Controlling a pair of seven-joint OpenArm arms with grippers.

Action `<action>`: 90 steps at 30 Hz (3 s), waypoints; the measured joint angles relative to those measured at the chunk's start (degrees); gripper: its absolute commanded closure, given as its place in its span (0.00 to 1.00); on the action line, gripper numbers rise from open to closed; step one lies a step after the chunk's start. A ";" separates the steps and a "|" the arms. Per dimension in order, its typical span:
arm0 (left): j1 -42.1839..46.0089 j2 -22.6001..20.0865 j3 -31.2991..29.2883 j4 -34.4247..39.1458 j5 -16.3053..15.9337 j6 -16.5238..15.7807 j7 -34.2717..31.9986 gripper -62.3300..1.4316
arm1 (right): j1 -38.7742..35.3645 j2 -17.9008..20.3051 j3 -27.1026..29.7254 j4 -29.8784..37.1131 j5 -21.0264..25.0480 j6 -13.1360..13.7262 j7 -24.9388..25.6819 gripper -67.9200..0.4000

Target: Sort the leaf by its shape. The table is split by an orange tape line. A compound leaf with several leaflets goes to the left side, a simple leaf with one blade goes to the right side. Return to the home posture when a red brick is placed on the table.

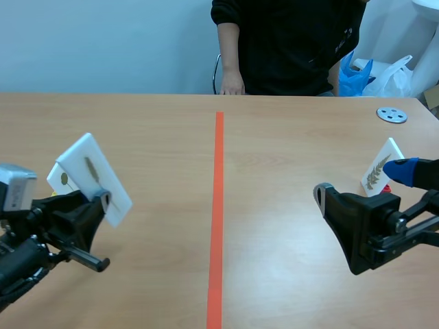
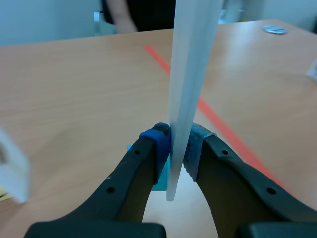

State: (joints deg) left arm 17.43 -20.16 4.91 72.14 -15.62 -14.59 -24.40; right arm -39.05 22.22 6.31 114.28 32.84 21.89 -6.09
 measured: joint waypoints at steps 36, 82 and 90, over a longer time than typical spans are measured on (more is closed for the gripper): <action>-10.75 4.46 -4.98 -18.21 -9.77 14.14 4.37 0.62 | 0.31 0.00 0.00 0.00 0.00 0.00 0.00 0.03; 20.04 -0.98 -11.89 33.35 -10.60 -12.07 28.74 0.00 | 0.04 0.02 4.00 0.00 2.34 5.29 -0.63 0.00; 19.87 -0.98 -6.91 35.76 -11.04 -11.02 31.47 0.00 | -2.58 0.00 4.83 0.00 2.78 6.01 -0.83 0.00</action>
State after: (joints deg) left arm 37.30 -21.15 -2.00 107.90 -26.65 -25.61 7.07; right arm -41.63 22.22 11.14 114.28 35.62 27.90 -6.92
